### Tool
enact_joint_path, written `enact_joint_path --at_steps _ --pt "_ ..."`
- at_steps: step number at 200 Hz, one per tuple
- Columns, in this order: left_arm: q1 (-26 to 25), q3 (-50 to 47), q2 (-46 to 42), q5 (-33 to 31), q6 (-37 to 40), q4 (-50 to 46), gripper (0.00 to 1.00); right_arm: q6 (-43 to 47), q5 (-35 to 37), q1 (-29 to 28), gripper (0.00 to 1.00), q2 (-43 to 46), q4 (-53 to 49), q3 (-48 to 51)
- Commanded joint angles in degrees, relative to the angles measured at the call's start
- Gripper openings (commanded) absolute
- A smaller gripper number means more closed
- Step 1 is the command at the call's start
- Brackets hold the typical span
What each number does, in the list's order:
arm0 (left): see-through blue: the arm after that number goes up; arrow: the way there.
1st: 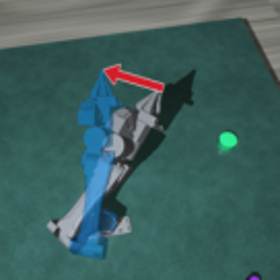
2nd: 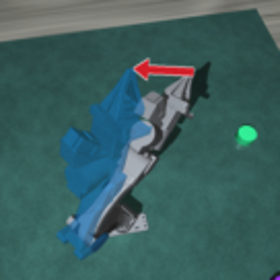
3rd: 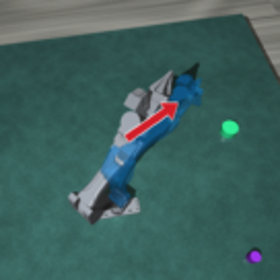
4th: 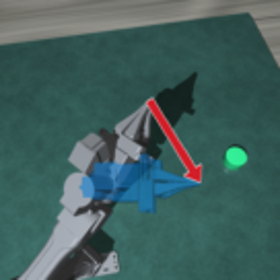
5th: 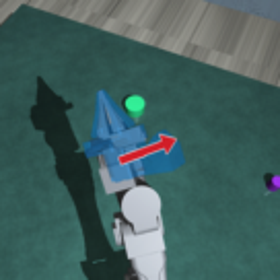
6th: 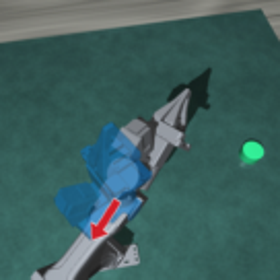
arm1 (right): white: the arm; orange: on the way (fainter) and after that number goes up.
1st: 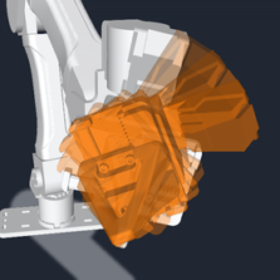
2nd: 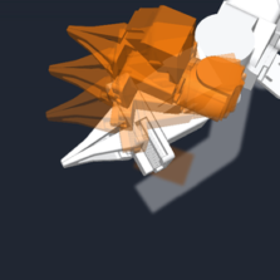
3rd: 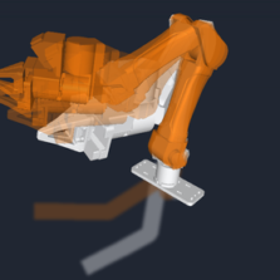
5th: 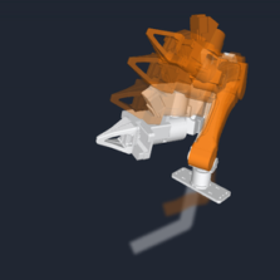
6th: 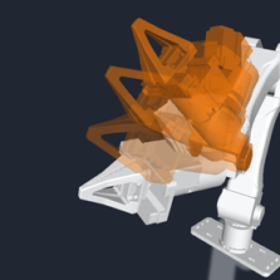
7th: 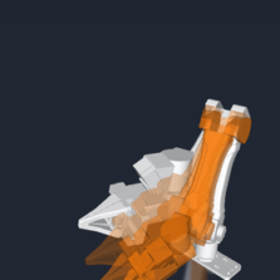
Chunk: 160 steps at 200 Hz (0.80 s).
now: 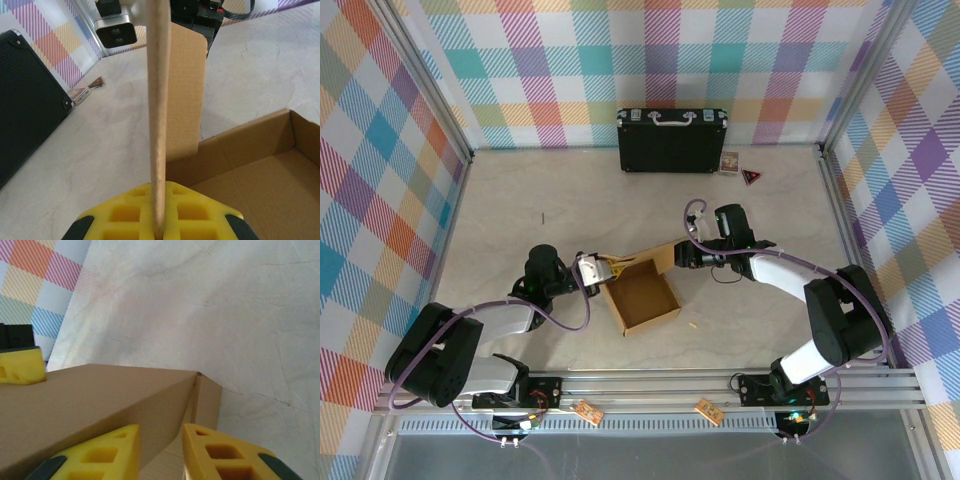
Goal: Fold the paper box
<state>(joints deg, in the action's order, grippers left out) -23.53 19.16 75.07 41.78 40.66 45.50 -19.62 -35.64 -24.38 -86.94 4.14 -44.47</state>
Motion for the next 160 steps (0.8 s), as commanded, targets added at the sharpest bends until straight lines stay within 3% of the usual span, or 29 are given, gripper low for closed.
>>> enact_joint_path --at_steps 1,26,75,103,131,160 --pt "-1.47 -0.13 -0.46 -1.26 4.74 -6.49 0.0 2.93 2.24 -0.02 0.33 2.66 -3.61 -1.36" --pt "-1.65 0.14 0.23 -1.35 5.29 -7.0 0.0 4.99 8.79 1.35 0.46 5.51 -9.4 -3.28" --pt "-1.69 0.45 1.05 -0.91 5.65 -7.17 0.0 17.54 19.26 2.41 0.59 20.18 -11.46 -2.44" --pt "-1.61 0.44 1.06 -0.75 5.74 -7.22 0.0 29.53 8.58 1.95 0.65 29.15 -7.47 -1.96" --pt "-1.67 0.62 1.22 -0.48 5.96 -7.55 0.0 46.23 -10.41 -0.89 0.72 31.52 -10.11 -3.09" --pt "-1.63 0.73 1.32 -0.66 6.09 -7.95 0.0 65.06 -8.51 -6.31 0.76 28.45 -26.23 -11.84"
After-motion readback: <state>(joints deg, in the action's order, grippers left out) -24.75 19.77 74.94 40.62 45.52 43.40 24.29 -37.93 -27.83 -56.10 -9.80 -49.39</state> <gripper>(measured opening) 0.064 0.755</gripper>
